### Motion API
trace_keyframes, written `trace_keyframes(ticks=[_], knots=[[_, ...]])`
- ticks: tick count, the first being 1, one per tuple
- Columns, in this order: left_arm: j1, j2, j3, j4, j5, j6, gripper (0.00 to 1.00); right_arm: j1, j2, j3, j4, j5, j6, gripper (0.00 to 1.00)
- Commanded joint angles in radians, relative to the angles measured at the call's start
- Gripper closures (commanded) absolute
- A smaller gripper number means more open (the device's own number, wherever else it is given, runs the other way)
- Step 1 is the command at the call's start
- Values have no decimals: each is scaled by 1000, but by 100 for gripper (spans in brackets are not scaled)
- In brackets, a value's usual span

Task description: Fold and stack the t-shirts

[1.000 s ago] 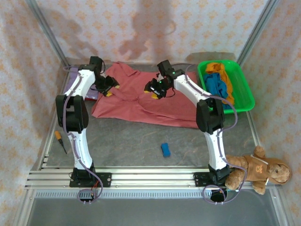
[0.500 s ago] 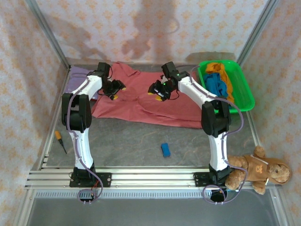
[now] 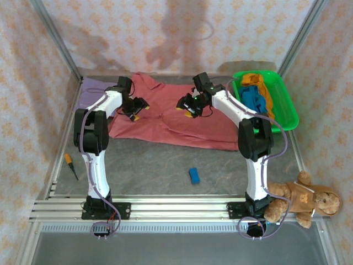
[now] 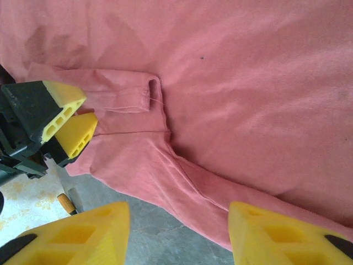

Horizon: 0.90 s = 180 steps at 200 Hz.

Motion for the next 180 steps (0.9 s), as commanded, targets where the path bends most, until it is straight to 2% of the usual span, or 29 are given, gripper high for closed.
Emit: trace_keyframes(ticks=[1,107,141,162,174,180], knots=[[-8,22,-14,34,-3,-26,33,1,-56,-22,18,20,4,50],[-11,104,172,-8,-9,-47,32,-1,-92,-91,34,23,1,50],[-14,180,310,-60,-12,-40,32,-1,-117,-110,28,27,-9,50],[-14,202,359,20,19,-48,32,0,-140,-127,12,39,-23,50],[-16,213,373,115,84,-51,33,-3,-154,-144,9,50,-29,50],[-18,219,402,112,96,-41,34,-3,-162,-152,10,54,-30,50]])
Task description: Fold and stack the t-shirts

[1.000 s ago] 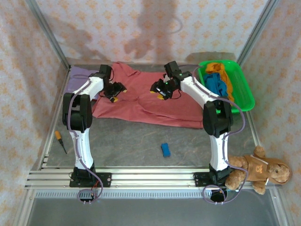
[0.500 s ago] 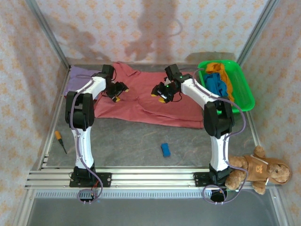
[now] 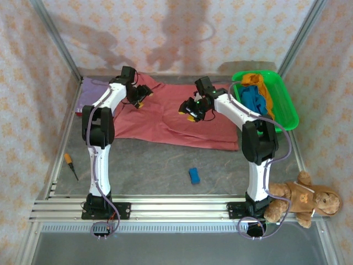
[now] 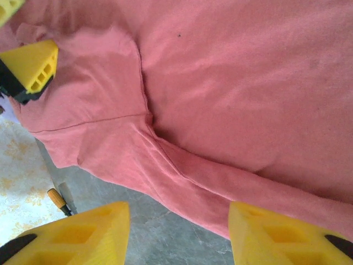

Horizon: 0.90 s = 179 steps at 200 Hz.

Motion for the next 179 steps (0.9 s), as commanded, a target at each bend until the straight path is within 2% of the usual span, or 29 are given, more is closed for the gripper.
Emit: trace_keyframes(ticks=[1,23,44,76,99,119,150,179], knots=[[-11,34,80,83,77,5,34,-2,-77,-33,-11,39,-26,50],[-36,7,186,-76,-25,151,33,-6,-99,-54,-29,64,-32,50],[-52,-82,120,-123,-108,168,33,-9,-126,-80,-69,108,-45,49],[-108,-242,-178,-16,-53,99,32,-21,-191,-167,-119,166,-22,48],[-182,-333,-385,85,-30,65,31,-49,-260,-279,-106,162,23,45],[-264,-398,-539,232,-27,-3,30,-73,-337,-382,-95,231,42,42],[-377,-437,-615,330,-72,-80,30,-140,-436,-537,-43,258,85,39],[-443,-415,-636,397,-99,-141,30,-201,-509,-626,-8,308,111,35]])
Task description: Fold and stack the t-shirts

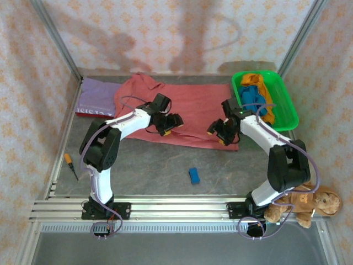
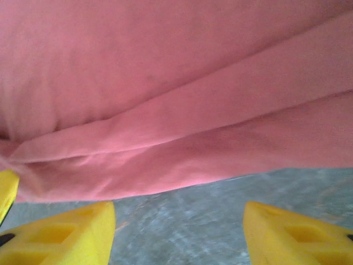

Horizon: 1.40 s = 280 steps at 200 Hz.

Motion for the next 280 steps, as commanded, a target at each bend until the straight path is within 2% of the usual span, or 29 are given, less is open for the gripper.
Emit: trace_keyframes(ticks=[1,27,58,94,166,205,247,280], knots=[[-29,-33,-21,140,-47,-85,30,-41,-69,-52,45,83,39,35],[-64,-30,-51,210,-67,-157,30,-92,-117,-89,62,118,77,32],[-96,16,-41,223,-71,-186,29,-123,-145,-123,83,171,154,18],[-115,35,-51,261,-79,-222,29,-132,-107,-138,126,167,201,13],[-127,39,-94,320,-110,-271,29,-136,41,-123,258,119,258,12],[-127,51,-85,323,-105,-276,29,-134,81,-95,263,117,259,13],[-128,54,-77,317,-102,-271,28,-90,-7,-69,168,279,222,13],[-128,62,-72,319,-95,-271,28,-60,-29,-40,112,339,208,13]])
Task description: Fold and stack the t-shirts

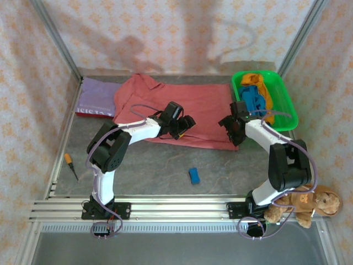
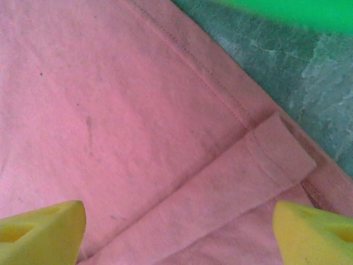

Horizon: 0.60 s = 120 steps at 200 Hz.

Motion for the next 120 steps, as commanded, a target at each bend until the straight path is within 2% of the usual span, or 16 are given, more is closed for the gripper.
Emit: trace_keyframes(ticks=[1,32,120], knots=[[-8,22,8,14,-20,-11,28,17,-36,50,-91,103,-19,13],[-7,28,8,14,-17,-11,28,73,-9,97,-152,158,-8,12],[-7,29,-1,31,-12,-18,28,147,92,107,-117,172,130,12]])
